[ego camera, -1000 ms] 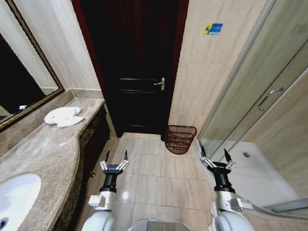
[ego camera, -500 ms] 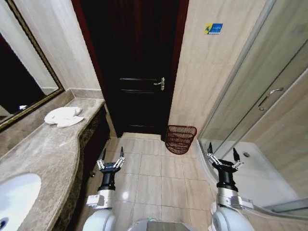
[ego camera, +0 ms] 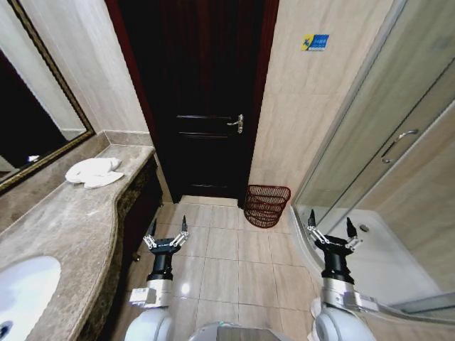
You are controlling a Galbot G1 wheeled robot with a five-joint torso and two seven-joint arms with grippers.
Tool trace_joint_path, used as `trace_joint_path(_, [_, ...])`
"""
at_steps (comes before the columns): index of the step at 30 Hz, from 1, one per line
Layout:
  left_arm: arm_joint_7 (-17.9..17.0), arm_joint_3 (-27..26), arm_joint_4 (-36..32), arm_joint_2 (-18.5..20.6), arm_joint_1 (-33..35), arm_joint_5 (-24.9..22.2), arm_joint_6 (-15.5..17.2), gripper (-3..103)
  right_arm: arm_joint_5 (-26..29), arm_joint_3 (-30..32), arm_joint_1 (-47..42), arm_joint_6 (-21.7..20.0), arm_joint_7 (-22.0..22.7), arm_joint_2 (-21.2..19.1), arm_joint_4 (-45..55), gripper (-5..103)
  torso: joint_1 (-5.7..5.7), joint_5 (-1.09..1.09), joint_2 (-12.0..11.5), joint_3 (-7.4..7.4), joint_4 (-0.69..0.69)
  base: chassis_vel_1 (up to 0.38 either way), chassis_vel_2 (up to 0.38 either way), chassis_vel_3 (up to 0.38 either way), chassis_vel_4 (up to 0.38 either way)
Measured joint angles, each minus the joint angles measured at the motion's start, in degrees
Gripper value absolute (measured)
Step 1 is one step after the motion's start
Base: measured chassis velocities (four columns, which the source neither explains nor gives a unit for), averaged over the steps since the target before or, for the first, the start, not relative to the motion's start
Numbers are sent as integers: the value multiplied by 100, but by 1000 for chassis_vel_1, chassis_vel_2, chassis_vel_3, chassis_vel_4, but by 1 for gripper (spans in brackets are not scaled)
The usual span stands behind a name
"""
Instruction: Discard the used towel into the hamper.
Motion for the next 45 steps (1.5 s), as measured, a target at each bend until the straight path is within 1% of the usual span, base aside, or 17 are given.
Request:
trace_joint_path(3, [-2,1,-20,2,0,-43,18,99,0,-2,-2,-18,-16,-16,27,100,0,0,0,0,0,0,0,0,0])
trace_joint_path(4, [-14,0,-25,6,-9,-66,51,102,1,-4,-11,-29,-35,-23,48,100,0,0,0,0,0,0,0,0,0])
trace_joint_path(6, [-30,-6,-26,26,-10,-68,80,99,-2,-12,-32,-30,-63,-19,62,100,0,0,0,0,0,0,0,0,0])
trace_joint_path(13, [-35,-40,-58,57,-5,-56,82,99,-31,-38,-84,-28,-104,-4,111,100,0,0,0,0,0,0,0,0,0])
trace_joint_path(26, [-30,-40,-56,68,4,-72,-6,98,-40,-4,-203,88,-149,66,137,100,1,0,-1,1,0,-87,82,98,-82])
trace_joint_path(32, [-108,-53,-51,58,-21,-109,-36,97,-11,28,-208,158,-174,88,82,100,1,0,-1,0,0,-50,56,43,-58])
trace_joint_path(45, [-154,-128,-46,103,-44,-202,-46,96,8,39,-172,242,-199,91,-38,100,0,0,-1,0,0,-61,69,65,-70])
